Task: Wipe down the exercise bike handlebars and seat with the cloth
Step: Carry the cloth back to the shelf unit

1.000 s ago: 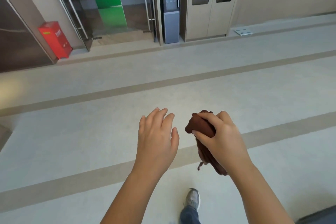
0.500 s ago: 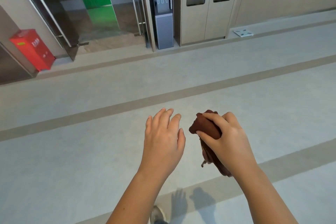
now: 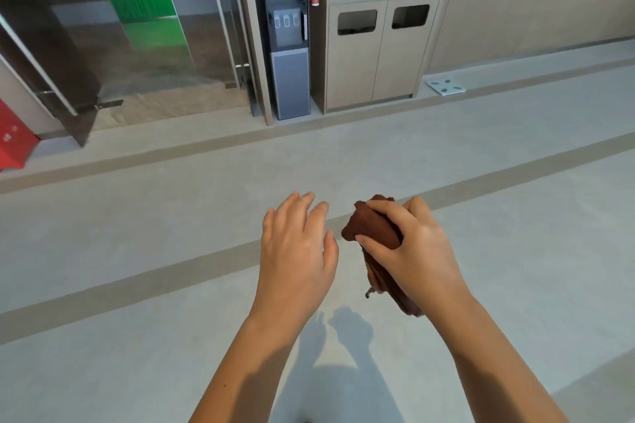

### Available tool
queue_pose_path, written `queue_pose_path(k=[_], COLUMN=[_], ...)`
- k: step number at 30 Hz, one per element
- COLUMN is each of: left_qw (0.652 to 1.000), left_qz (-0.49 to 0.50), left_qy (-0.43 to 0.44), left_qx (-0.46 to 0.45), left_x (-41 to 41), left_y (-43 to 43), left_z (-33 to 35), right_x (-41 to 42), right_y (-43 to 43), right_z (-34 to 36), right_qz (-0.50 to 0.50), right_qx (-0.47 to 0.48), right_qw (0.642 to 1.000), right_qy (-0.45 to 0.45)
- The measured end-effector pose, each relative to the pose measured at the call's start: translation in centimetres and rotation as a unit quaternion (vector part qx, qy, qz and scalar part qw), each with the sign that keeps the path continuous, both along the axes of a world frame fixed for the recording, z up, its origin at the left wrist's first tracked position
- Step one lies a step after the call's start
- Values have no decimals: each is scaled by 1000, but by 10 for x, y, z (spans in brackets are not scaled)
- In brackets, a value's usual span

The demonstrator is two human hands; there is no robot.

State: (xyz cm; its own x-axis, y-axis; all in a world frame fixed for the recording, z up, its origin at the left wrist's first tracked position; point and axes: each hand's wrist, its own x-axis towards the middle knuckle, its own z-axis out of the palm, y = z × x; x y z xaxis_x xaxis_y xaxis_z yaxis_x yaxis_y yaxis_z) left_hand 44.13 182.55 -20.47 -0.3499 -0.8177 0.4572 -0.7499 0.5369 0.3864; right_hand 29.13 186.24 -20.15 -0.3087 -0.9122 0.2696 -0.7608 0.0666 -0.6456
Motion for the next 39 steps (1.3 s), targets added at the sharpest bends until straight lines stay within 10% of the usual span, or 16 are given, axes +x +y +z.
queue_pose_path(k=[39], left_qw=[999], left_qz=[-14], left_qy=[-39], left_qx=[18], left_x=[-359], left_y=[-953], left_z=[9], right_x=[-352], right_y=[-948], right_z=[27], right_qz=[-56], right_qx=[-38], right_qw=[998], right_qy=[-10])
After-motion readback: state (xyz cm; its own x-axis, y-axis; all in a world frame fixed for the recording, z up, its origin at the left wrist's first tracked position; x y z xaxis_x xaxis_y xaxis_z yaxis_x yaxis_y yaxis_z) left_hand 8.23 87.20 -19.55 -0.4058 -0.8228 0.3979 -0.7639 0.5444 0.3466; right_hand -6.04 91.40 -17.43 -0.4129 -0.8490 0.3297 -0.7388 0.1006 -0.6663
